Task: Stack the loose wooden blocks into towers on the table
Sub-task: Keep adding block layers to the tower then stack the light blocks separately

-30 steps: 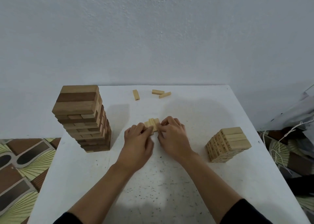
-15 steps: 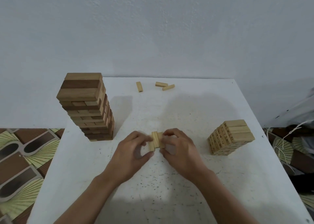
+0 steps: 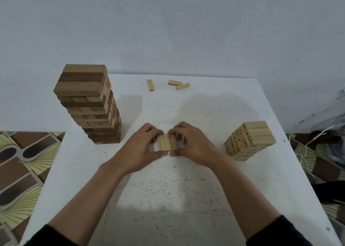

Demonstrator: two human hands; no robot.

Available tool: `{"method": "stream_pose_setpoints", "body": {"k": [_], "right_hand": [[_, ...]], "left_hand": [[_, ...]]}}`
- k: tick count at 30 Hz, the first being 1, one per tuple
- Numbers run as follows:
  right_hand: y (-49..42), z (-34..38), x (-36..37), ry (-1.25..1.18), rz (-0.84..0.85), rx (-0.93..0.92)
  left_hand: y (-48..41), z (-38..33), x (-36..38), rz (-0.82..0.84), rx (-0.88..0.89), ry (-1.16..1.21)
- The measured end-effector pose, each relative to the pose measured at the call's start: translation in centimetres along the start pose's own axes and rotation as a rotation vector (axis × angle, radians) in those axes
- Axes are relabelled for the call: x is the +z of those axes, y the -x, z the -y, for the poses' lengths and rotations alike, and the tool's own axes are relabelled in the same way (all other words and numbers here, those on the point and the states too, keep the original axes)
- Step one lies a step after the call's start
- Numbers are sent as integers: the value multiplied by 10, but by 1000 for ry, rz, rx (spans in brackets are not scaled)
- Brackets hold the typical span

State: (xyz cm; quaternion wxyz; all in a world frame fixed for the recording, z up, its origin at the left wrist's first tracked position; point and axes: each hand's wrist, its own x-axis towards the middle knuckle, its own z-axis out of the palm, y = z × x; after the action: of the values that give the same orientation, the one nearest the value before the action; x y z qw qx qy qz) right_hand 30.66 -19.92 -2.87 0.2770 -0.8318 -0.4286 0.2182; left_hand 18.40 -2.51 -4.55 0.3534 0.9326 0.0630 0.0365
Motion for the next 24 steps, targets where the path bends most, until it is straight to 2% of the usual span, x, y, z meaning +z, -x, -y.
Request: {"method": "stream_pose_setpoints", "body": {"k": [10, 18, 20, 24], "right_hand": [[5, 7, -5, 87, 80, -77], [51, 51, -80, 155, -93, -210], [63, 56, -101, 163, -122, -202], [81, 42, -134, 143, -143, -150]], "left_hand": [[3, -13, -5, 28, 74, -44], [4, -74, -42, -184, 303, -18], [-2, -93, -51, -191, 352, -17], [-21, -124, -48, -132, 328, 49]]}}
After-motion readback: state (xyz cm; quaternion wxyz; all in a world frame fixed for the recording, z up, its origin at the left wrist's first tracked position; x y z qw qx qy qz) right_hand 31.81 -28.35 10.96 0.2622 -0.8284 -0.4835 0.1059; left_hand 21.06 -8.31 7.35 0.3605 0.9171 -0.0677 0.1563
